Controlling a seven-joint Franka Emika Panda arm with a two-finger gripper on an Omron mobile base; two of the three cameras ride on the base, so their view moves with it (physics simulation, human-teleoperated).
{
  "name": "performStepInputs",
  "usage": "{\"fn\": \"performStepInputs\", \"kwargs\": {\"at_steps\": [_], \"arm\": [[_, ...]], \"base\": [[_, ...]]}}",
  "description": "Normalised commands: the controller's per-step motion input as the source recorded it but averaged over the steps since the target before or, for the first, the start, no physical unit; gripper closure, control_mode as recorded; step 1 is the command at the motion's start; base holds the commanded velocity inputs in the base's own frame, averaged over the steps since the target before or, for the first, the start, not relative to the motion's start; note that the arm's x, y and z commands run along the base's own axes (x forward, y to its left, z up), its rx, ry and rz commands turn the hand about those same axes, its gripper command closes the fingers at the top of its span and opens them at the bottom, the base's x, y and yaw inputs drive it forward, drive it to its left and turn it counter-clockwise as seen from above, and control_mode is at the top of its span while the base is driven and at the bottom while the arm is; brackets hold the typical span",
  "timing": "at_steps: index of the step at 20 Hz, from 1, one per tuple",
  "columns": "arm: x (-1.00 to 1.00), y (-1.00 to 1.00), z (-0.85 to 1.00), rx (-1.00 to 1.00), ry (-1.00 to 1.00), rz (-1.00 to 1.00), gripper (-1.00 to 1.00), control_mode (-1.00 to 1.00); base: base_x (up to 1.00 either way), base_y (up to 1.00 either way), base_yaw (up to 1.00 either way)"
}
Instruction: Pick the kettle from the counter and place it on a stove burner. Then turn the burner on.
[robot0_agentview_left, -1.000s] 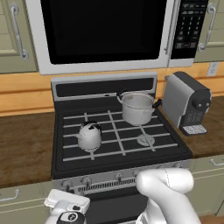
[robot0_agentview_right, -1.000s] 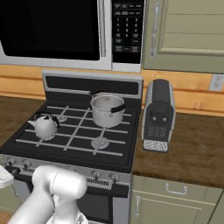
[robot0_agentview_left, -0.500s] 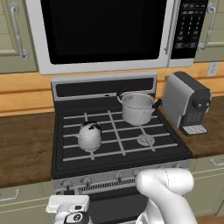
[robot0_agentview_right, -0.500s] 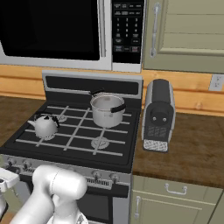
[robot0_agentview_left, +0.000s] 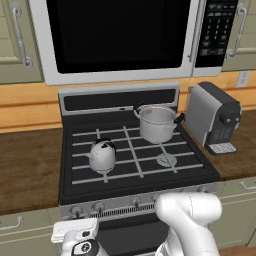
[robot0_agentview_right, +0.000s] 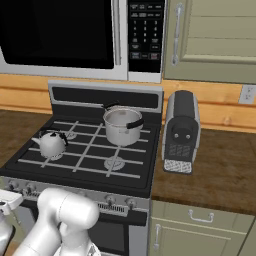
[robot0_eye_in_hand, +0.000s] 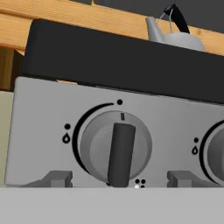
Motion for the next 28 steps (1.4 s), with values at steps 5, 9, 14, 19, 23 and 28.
{"fn": "performStepInputs", "kwargs": {"at_steps": [5,9,14,19,23,28], "arm": [[0.10,0.34,0.00,-0.06,-0.09,0.00,-1.00,-1.00],[0.03,0.19,0.23,-0.03,-0.14,0.00,-1.00,-1.00],[-0.01,0.11,0.15,-0.02,-0.12,0.00,-1.00,-1.00],[-0.04,0.00,0.12,0.00,-0.16,0.00,-1.00,-1.00],[-0.05,0.00,0.11,0.00,-0.06,0.00,-1.00,-1.00],[-0.05,0.00,0.17,0.00,-0.07,0.00,-1.00,-1.00]], "base": [[0.00,0.00,0.00],[0.00,0.00,0.00],[0.00,0.00,0.00],[0.00,0.00,0.00],[0.00,0.00,0.00],[0.00,0.00,0.00]]}}
